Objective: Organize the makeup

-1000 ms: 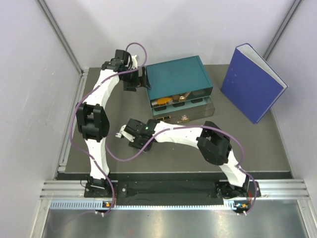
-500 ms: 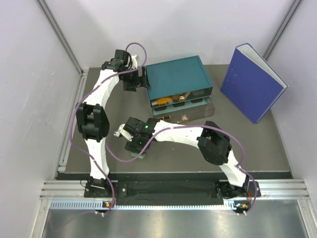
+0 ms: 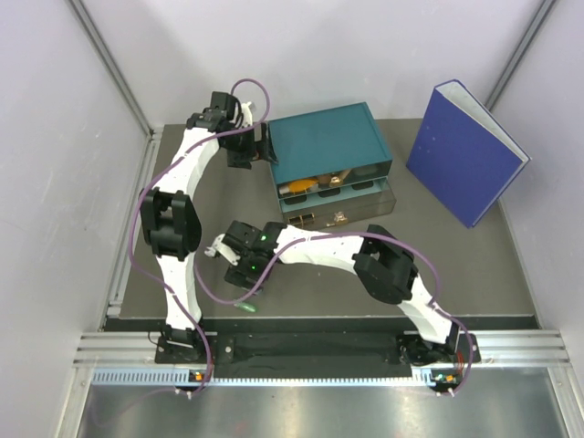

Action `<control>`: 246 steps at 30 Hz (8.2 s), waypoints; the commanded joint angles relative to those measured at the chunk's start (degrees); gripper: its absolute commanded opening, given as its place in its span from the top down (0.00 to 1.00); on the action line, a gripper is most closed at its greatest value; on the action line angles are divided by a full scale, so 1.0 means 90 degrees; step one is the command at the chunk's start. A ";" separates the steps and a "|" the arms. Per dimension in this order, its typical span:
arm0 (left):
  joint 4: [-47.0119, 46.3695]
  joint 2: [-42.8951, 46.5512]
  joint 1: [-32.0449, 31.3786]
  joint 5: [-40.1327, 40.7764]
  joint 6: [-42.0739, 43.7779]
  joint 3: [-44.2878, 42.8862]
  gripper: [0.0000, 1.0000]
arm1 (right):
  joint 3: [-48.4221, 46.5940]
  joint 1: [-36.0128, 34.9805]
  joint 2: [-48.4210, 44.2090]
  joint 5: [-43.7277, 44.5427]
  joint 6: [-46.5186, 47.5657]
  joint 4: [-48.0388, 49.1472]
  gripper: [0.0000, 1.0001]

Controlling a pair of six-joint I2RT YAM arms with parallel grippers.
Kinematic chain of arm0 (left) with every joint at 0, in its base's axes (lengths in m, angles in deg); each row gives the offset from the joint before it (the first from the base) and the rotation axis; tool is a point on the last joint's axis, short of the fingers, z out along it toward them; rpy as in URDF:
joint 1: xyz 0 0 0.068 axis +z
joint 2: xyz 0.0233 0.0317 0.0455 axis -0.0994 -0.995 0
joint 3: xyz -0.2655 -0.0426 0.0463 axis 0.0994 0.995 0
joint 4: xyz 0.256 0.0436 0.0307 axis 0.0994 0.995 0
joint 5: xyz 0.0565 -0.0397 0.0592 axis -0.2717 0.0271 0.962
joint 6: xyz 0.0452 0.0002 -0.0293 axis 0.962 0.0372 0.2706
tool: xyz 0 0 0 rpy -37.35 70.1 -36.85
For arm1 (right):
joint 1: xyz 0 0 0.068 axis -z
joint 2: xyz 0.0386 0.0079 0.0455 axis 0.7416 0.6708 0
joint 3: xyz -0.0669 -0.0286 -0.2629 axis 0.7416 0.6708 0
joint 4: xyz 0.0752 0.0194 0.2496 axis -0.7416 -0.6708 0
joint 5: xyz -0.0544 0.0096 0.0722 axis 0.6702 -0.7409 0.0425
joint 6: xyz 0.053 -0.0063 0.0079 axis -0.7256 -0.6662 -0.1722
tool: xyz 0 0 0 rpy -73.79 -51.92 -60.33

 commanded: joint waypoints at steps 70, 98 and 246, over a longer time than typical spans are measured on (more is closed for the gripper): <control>0.0515 -0.0392 0.0300 0.0296 0.0142 -0.0226 0.01 | 0.0716 0.0923 -0.0752 -0.0954 0.0182 0.0940 0.26; 0.0457 -0.0197 0.0300 0.0325 0.0171 -0.0099 0.01 | 0.0775 0.0835 -0.0644 -0.0691 -0.0111 0.0931 1.00; 0.0388 -0.0139 0.0320 -0.0007 0.0044 -0.0217 0.01 | 0.1283 0.2417 -0.2022 0.0863 -0.0862 0.1839 1.00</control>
